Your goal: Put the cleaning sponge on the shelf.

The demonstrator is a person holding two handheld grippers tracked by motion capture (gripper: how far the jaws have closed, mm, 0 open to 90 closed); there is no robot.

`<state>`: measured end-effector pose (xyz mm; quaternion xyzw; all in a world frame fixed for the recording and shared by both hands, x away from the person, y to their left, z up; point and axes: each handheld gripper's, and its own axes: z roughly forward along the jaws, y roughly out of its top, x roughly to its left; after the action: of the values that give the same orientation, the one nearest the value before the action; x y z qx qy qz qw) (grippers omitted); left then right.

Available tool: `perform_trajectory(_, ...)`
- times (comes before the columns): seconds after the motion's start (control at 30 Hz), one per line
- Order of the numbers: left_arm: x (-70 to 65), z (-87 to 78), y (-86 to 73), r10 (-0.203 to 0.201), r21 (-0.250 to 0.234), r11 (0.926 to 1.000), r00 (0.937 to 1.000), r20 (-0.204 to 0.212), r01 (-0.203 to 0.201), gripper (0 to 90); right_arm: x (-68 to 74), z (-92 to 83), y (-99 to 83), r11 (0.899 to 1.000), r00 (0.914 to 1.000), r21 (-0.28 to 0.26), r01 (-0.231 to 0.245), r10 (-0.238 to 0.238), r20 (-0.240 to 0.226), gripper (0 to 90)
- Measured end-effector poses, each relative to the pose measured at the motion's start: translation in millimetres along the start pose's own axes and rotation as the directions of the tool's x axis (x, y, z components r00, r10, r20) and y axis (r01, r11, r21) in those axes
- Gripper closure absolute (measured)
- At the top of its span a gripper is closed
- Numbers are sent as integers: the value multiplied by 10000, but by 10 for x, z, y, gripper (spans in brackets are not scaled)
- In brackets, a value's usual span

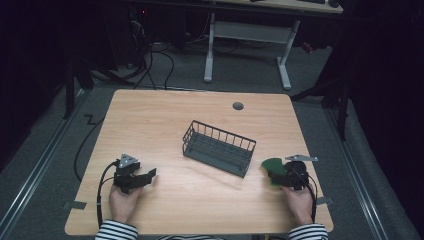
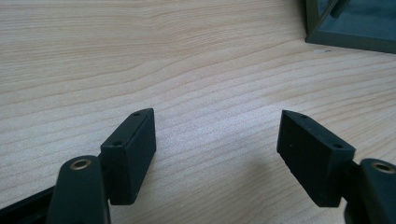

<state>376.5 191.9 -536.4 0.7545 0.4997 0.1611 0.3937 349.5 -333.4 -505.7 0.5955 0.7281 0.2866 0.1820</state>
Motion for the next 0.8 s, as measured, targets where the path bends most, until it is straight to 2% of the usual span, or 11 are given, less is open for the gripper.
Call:
perform_trajectory(0.5, -32, 12, 3, 278, 70, 9996, 9995, -150, -277, 281, 5, -178, 217, 9991, 9989, -5, 417, -417, -207, 316)
perform_trajectory(0.8, -47, 17, 5, 416, 121, 9991, 9989, -214, -413, 279, 2, -376, 424, 9961, 9962, -277, 839, -844, -198, 317)
